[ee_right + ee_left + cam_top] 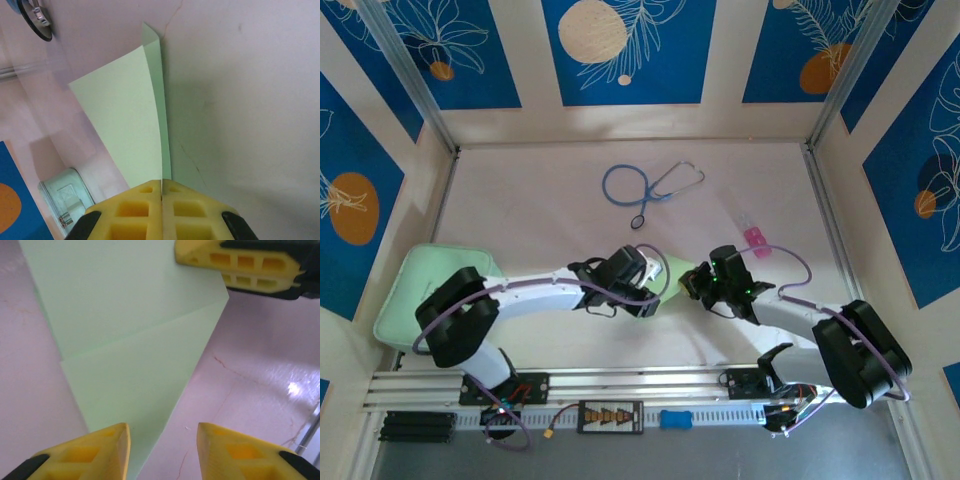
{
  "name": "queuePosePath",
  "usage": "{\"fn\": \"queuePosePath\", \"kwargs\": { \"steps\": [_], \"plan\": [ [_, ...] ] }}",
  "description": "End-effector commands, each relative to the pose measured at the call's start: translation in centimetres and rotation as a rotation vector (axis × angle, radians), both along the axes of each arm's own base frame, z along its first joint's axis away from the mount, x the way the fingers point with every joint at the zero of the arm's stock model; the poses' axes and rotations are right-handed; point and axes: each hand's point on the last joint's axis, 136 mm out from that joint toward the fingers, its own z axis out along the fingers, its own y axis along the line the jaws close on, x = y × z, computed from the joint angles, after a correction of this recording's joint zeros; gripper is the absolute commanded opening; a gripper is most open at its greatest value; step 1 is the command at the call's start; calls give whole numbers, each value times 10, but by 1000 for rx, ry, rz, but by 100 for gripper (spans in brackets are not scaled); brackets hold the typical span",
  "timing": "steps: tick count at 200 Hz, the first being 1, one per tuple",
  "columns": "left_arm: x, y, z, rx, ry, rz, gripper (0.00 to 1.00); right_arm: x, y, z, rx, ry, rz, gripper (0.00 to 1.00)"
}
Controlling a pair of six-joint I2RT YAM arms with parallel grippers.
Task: Fold a paper plane with a square sheet of paper (pick it up from the middle)
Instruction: Fold the wing for the fifth time at the center of the table.
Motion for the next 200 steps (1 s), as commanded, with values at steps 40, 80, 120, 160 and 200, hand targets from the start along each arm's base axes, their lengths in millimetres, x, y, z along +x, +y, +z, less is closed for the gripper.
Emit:
{"fn": "queuePosePath", "kwargs": {
  "steps": [40, 80, 120, 160, 200],
  "plan": [
    [-1, -10, -14, 130, -104, -70, 43, -4, -2, -2, -6, 22, -44, 0],
    [-1, -7, -21, 223, -168, -85, 44, -3, -1, 2, -3, 14, -46, 0],
    [5, 1, -25, 317, -247, -52, 43, -1, 0, 5, -3, 7, -43, 0],
    [9, 6, -26, 348, -277, -18, 37, -1, 1, 6, -6, 4, -40, 0],
    [9, 6, -27, 348, -277, -18, 32, 0, 1, 8, -8, 3, -38, 0]
  ]
}}
